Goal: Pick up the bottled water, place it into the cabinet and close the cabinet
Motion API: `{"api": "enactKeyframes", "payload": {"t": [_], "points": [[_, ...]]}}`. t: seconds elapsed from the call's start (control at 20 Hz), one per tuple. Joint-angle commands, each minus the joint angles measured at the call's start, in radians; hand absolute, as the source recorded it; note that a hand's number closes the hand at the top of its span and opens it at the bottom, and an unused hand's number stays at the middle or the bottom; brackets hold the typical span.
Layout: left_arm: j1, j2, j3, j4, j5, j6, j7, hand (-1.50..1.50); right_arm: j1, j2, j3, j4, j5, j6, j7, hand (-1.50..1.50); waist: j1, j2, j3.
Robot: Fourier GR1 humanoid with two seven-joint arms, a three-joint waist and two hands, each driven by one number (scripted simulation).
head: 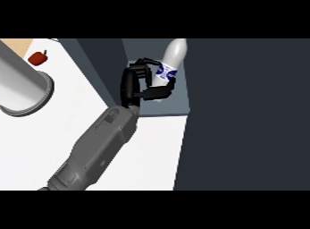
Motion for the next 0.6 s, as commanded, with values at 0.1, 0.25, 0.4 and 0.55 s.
{"api": "enactKeyframes", "payload": {"t": [0.1, 0.25, 0.4, 0.55], "points": [[-0.103, 0.000, 0.026, 0.185, 0.038, 0.032, -0.070, 1.50, 0.057, -0.001, 0.009, -0.093, -0.042, 0.022, 0.006, -1.50, -0.010, 0.003, 0.000], [-0.172, 0.000, 0.053, 0.295, 0.006, 0.065, -0.077, 1.50, 0.030, 0.012, -0.020, -0.057, -0.061, 0.022, -0.020, -1.50, -0.011, 0.007, 0.000], [-0.129, 0.000, 0.038, 0.325, 0.027, 0.083, -0.151, 1.50, 0.102, -0.013, -0.016, -0.089, -0.087, 0.056, -0.049, -1.50, -0.024, 0.007, 0.000], [-0.187, 0.000, 0.073, 0.387, 0.037, 0.055, -0.170, 1.50, 0.100, 0.007, 0.020, -0.082, -0.036, 0.042, -0.056, -1.50, -0.022, 0.008, -0.001]]}}
